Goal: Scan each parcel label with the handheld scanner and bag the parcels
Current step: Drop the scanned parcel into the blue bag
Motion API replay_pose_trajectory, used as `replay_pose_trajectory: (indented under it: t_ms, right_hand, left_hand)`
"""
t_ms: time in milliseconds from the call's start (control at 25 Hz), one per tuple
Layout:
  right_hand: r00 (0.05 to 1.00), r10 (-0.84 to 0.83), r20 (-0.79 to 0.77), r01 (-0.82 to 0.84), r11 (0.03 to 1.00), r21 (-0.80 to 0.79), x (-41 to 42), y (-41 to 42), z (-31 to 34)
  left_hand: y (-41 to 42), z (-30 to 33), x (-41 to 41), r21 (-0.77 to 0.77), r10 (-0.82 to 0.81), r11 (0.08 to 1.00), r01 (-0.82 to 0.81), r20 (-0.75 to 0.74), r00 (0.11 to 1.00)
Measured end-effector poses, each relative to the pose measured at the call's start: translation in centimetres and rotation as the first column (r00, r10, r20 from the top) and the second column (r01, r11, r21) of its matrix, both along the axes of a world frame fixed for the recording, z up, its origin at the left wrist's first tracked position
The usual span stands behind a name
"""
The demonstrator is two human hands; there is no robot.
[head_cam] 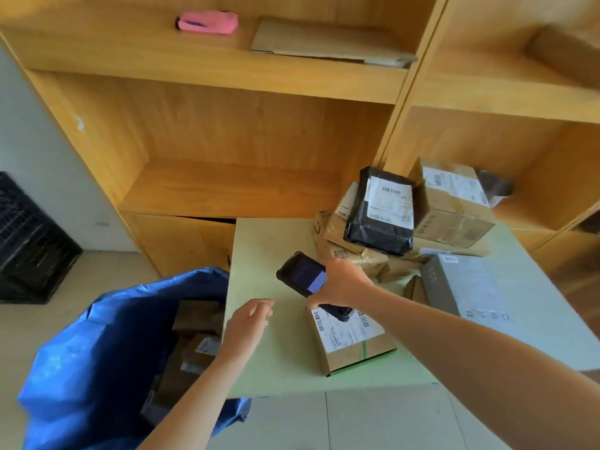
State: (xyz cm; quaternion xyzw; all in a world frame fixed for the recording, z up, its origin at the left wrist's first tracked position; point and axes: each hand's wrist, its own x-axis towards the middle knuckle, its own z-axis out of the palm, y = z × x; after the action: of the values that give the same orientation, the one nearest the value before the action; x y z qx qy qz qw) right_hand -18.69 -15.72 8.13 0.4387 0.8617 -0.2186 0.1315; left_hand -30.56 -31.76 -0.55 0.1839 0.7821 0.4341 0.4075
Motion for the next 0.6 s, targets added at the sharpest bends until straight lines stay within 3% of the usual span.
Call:
replay_pose_trajectory:
  t_ms: [200,400,600]
  right_hand:
    - [0.970,0.176,0.167,-0.195,0.975,0.106,8.8,3.9,-0.6]
    - [0.814,0.330,0.478,-0.433,0.893,0.122,13.3,6.8,-0.1]
    - [0.769,0.339,0.542,-0.501,0.847,0.181,14.6,8.6,-0.2]
  left_hand:
    - [0.9,-1.3,5.2,-0.134,-0.120,0.985,0.110,-0.069,0.990]
    - [1.7,-1.5,8.0,-0.266,-0.052,0.964,0.022,-0.105,0.993]
    - [1.5,-2.6,10.1,-0.314,-0.070,0.948,0.046,-0.067,0.995]
